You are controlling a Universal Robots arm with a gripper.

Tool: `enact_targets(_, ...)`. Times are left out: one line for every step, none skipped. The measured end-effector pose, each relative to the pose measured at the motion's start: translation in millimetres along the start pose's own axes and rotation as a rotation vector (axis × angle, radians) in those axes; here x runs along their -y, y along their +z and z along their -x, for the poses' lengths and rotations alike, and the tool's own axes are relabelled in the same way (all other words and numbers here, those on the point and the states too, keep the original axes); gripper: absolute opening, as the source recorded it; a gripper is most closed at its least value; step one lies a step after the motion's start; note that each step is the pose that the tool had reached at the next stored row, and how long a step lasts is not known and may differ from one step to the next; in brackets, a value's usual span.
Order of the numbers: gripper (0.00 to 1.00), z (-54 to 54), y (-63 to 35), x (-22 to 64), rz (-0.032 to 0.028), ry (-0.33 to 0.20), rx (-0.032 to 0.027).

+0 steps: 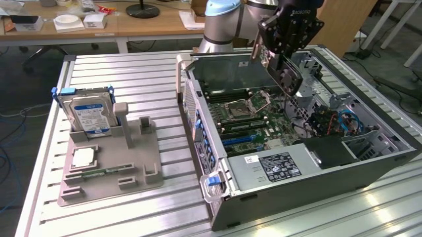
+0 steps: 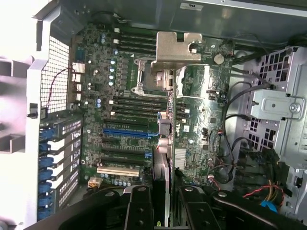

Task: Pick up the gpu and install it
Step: 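Insert the gpu into the slot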

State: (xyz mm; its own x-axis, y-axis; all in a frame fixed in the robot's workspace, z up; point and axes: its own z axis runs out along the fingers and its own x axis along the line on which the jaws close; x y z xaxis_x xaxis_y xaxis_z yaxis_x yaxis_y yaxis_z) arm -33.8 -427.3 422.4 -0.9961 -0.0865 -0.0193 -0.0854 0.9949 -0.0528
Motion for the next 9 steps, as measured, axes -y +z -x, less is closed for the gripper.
enact_targets(0.26,0.0,0.0,0.0,0.0001,-0.006,0.0003)
enact_targets(0.26,0.0,0.0,0.0,0.0002,-0.012,0.0006)
enact_targets(0.26,0.0,0.0,0.1,0.0003,-0.018,0.001)
enact_targets(0.26,0.0,0.0,0.1,0.0005,-0.024,0.0013)
enact_targets(0.26,0.0,0.0,0.1,0.0006,-0.03,0.0016)
enact_targets(0.26,0.0,0.0,0.1,0.0007,-0.036,0.0019)
enact_targets(0.26,0.0,0.0,0.1,0.0008,-0.042,0.0022)
enact_targets(0.26,0.0,0.0,0.1,0.0009,-0.048,0.0025)
enact_targets(0.26,0.0,0.0,0.1,0.0009,-0.054,0.0028)
